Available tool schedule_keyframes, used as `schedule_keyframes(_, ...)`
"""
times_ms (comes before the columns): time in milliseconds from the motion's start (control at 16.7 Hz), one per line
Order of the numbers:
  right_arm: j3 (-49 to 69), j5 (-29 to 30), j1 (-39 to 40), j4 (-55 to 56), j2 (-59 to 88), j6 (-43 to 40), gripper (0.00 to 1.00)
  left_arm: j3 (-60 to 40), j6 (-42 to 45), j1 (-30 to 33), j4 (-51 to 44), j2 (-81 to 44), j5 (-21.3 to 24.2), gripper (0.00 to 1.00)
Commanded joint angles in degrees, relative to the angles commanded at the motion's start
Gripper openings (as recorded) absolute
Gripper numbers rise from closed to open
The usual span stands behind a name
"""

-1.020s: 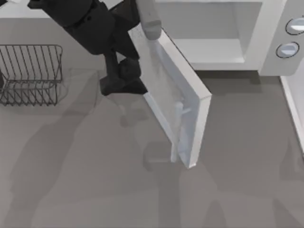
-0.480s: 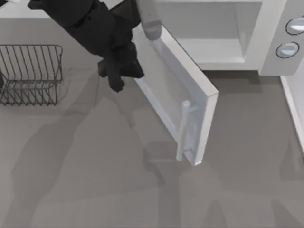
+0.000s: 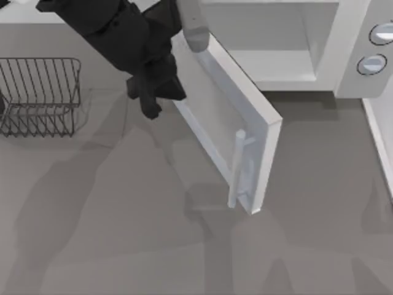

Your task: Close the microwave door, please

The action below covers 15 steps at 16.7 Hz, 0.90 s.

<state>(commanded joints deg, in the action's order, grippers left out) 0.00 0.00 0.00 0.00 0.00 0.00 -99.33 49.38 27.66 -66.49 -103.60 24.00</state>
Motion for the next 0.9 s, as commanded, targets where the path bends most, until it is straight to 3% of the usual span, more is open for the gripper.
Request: schedule_keyframes(900,0.0,0.0,0.0,0.0,0.0,0.0,1.0,-3.8,-4.8,4.5,0.9,-3.3,-1.5,0.0)
